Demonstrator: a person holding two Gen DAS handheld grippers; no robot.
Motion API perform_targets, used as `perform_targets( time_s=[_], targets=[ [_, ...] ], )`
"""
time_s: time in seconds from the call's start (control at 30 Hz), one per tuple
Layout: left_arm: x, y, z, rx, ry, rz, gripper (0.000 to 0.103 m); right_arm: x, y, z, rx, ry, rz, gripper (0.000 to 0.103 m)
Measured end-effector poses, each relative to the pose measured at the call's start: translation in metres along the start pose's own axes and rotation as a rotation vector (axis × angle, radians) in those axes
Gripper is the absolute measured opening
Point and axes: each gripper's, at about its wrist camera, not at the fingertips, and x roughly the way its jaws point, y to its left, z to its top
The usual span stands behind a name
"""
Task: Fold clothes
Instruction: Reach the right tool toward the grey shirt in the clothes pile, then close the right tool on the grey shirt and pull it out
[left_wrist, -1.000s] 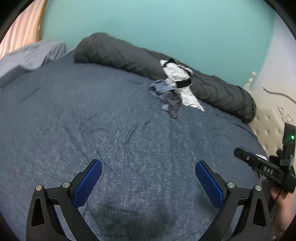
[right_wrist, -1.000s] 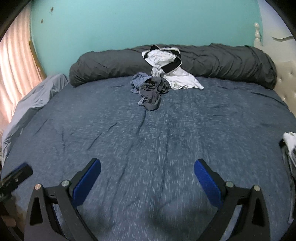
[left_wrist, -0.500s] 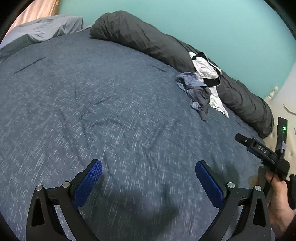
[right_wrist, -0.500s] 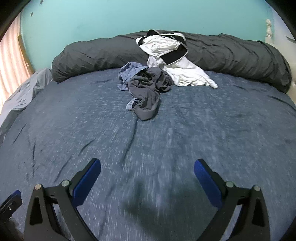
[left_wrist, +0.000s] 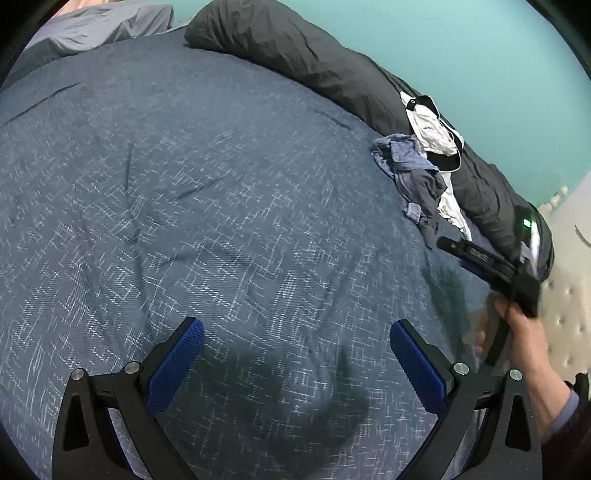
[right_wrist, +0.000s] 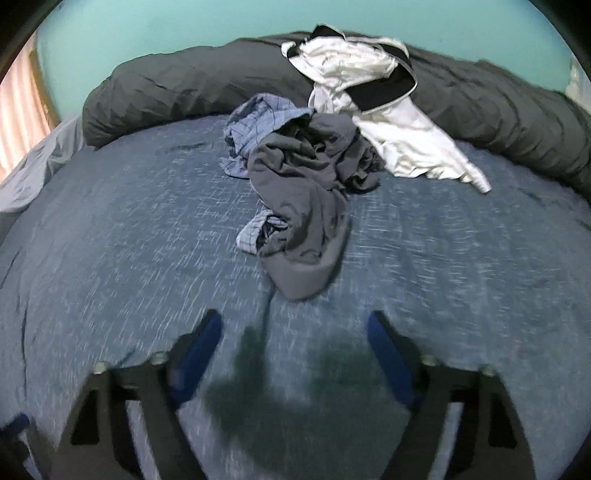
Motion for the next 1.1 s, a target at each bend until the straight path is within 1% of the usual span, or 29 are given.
perform_targets(
  time_s=[0.03,0.07,0.1,0.17,0.23,0.3,0.33,0.37,0.4,0.5,0.57,0.63,0.73,0.8,0.93,1.1],
  targets=[
    [0.000,0.002,0.000,0.000,-0.001,0.000,0.103,0.006,0.001,0.003,-0.003,0.003,0.007,0.071],
    [-0.001,0.004,-0.001,0.001,-0.004,-0.004,0.103,0.012,0.002,0.005,-0.005,0.007,0.014,0.068],
    [-0.002,0.006,-0.001,0.004,-0.008,-0.007,0.103,0.019,0.003,0.008,-0.008,0.010,0.021,0.061],
    [-0.004,0.008,-0.002,0.013,-0.014,-0.005,0.103,0.027,0.005,0.013,-0.010,0.003,0.029,0.052],
    [-0.006,0.009,-0.002,0.018,-0.018,-0.004,0.103,0.033,0.004,0.017,-0.013,-0.002,0.020,0.049],
    [-0.009,0.009,-0.004,0.020,-0.019,-0.004,0.103,0.039,0.001,0.020,-0.011,0.014,-0.001,0.022],
    [-0.011,0.008,-0.004,0.021,-0.020,-0.005,0.103,0.039,0.000,0.021,-0.010,0.011,-0.007,0.016],
    [-0.012,0.008,-0.005,0.022,-0.020,-0.005,0.103,0.037,-0.001,0.022,-0.012,-0.003,-0.001,0.007],
    [-0.013,0.008,-0.006,0.023,-0.021,-0.006,0.103,0.034,-0.001,0.022,-0.018,-0.013,0.003,0.004],
    [-0.018,0.007,-0.007,0.026,-0.023,-0.007,0.103,0.023,-0.002,0.019,-0.034,-0.028,0.018,0.003],
    [-0.022,0.006,-0.010,0.024,-0.020,-0.010,0.103,0.011,-0.004,0.015,-0.030,-0.046,0.030,0.003],
    [-0.031,0.004,-0.015,0.023,-0.018,-0.010,0.103,-0.007,-0.008,0.009,-0.016,-0.068,0.060,0.003],
    [-0.048,0.000,-0.025,0.028,-0.029,0.004,0.103,-0.044,-0.008,-0.005,0.011,-0.105,0.122,0.003],
    [-0.060,0.001,-0.035,0.024,-0.021,0.006,0.103,-0.073,-0.005,-0.019,0.019,-0.122,0.155,0.003],
    [-0.087,0.004,-0.059,0.001,0.005,0.008,0.103,-0.127,0.001,-0.049,0.023,-0.141,0.201,0.002],
    [-0.125,0.004,-0.086,0.003,-0.014,0.012,0.103,-0.200,0.006,-0.094,0.026,-0.171,0.255,0.002]
  ],
)
